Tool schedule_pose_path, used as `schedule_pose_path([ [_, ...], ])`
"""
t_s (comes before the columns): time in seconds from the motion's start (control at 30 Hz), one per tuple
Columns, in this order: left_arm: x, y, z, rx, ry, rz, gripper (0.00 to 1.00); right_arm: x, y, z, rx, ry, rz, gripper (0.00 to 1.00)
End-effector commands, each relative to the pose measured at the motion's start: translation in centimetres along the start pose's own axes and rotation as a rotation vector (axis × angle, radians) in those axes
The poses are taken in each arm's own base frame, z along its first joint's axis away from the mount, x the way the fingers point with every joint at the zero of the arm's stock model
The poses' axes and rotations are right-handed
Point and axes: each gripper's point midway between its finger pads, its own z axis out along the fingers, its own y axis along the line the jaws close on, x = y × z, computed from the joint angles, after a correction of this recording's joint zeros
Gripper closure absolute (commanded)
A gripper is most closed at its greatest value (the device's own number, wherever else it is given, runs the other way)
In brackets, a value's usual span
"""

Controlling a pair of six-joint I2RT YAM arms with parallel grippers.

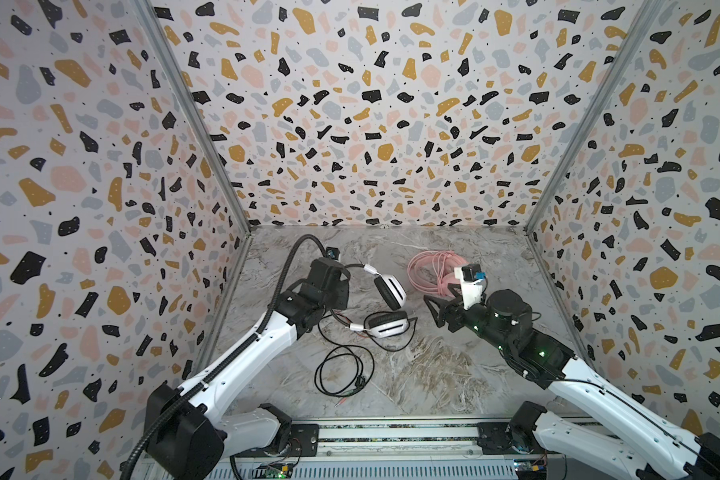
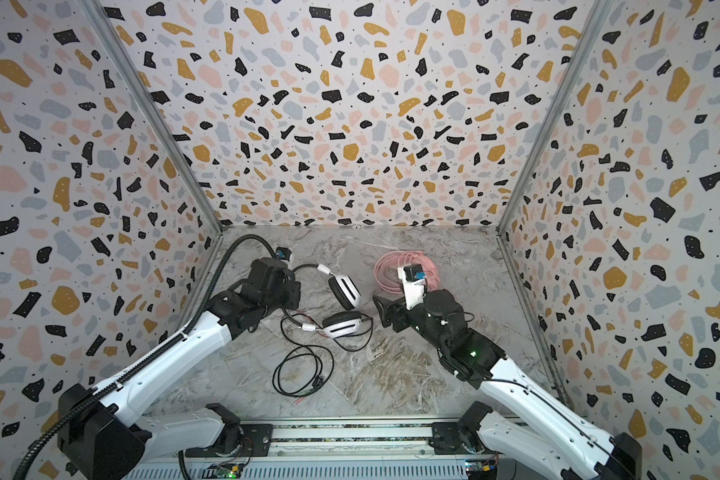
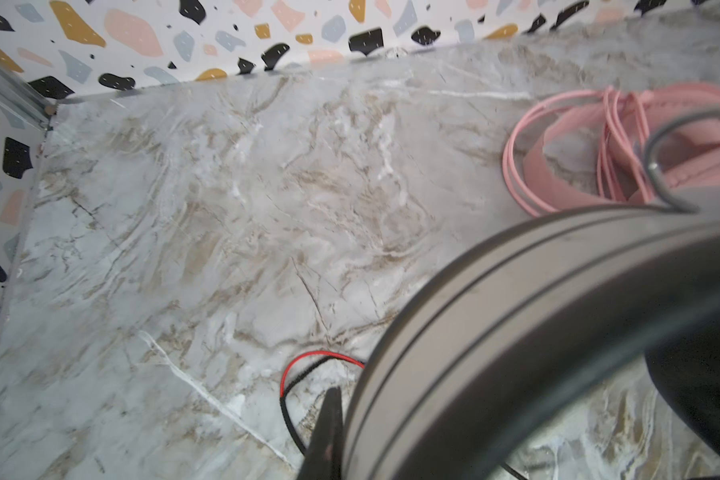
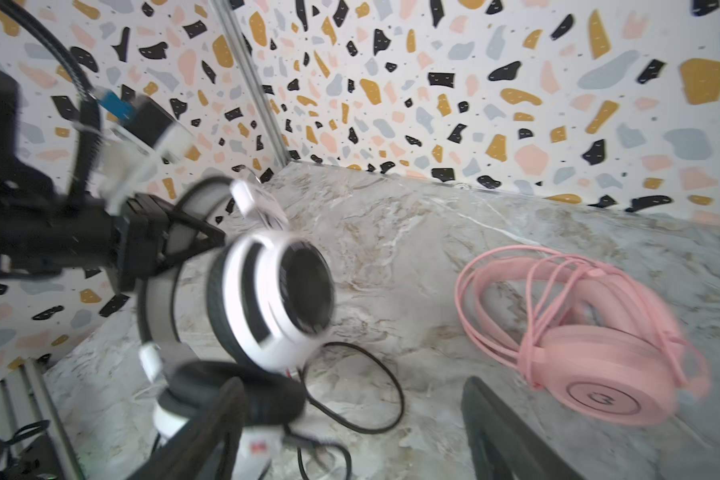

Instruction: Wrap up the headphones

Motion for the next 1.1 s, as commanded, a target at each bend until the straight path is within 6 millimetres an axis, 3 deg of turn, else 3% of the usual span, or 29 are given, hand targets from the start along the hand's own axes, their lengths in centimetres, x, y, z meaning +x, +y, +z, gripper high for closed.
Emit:
schedule_pose_path([
  [0.0,-7.9,-1.6,-4.9,0.161,-0.199,-0.056,1.00,3.8,-1.3,0.3,-0.002,0.057,0.000,0.16],
  [0.17,-12.7,-2.7,-8.8,0.254,-0.291,-0.058,1.00,9.2,-1.6,1.4,-0.075,0.115,0.055,0.15],
  [0.3,-15.7,-3.8,-11.6,0.360,-0.369,-0.111,1.00,11.3,-0.4,2.4,-0.173,0.113,0.081,0.15],
  [0.47,-17.8,-5.0,-12.9,0.471,-0.389,-0.171,1.00,11.0,0.8,3.4,-0.239,0.049,0.039,0.12],
  [0.63,-19.1,-5.3,-13.7,0.520,-0.386,-0.210,1.00,10.7,-0.9,4.8,-0.145,-0.048,-0.008,0.07],
  [0.9,-21.3,-5.1,-16.0,0.561,-0.430,-0.236,1.00,12.8,-2.0,11.2,-0.108,0.048,-0.003,0.07],
  [1.07,-21.7,-4.6,-16.0,0.553,-0.426,-0.238,1.00,14.0,-3.2,11.3,-0.110,0.044,0.062,0.08],
])
